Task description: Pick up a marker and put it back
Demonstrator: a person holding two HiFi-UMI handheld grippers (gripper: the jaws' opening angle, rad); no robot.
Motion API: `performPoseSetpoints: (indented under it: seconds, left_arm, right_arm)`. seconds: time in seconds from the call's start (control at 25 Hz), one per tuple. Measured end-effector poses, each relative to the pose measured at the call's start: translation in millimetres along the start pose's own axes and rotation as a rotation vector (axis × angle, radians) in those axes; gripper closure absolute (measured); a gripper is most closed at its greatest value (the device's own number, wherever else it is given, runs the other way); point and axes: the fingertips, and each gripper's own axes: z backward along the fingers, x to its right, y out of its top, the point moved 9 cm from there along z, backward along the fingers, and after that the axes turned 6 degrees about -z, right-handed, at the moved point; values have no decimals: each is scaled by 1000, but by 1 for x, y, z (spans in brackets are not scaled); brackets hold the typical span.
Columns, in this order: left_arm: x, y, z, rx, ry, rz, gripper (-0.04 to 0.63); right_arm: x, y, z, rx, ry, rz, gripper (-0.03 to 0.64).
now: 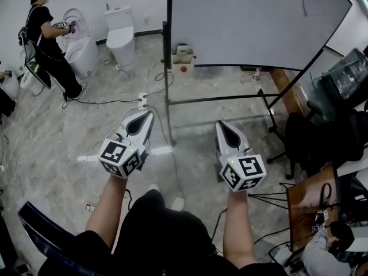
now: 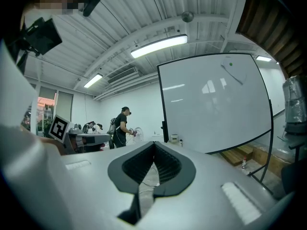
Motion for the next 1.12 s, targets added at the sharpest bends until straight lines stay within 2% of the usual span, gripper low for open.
performPoseSetpoints:
  seconds: [0.2, 0.36, 0.72, 1.12]
  left_arm:
    - [-7, -3, -5, -6, 9, -8, 589]
    - [-21, -3, -18, 22, 3, 20, 589]
    - [-82, -6, -68, 9, -38, 30, 589]
    - [-160, 7, -130, 13, -111, 33, 589]
  right_arm:
    - [7, -1, -8, 1, 13, -12, 608]
    - [11, 1, -25, -3, 21, -11, 609]
    - [26, 11, -97, -15, 3, -14, 607]
    - [38, 25, -178, 3, -102, -13, 609]
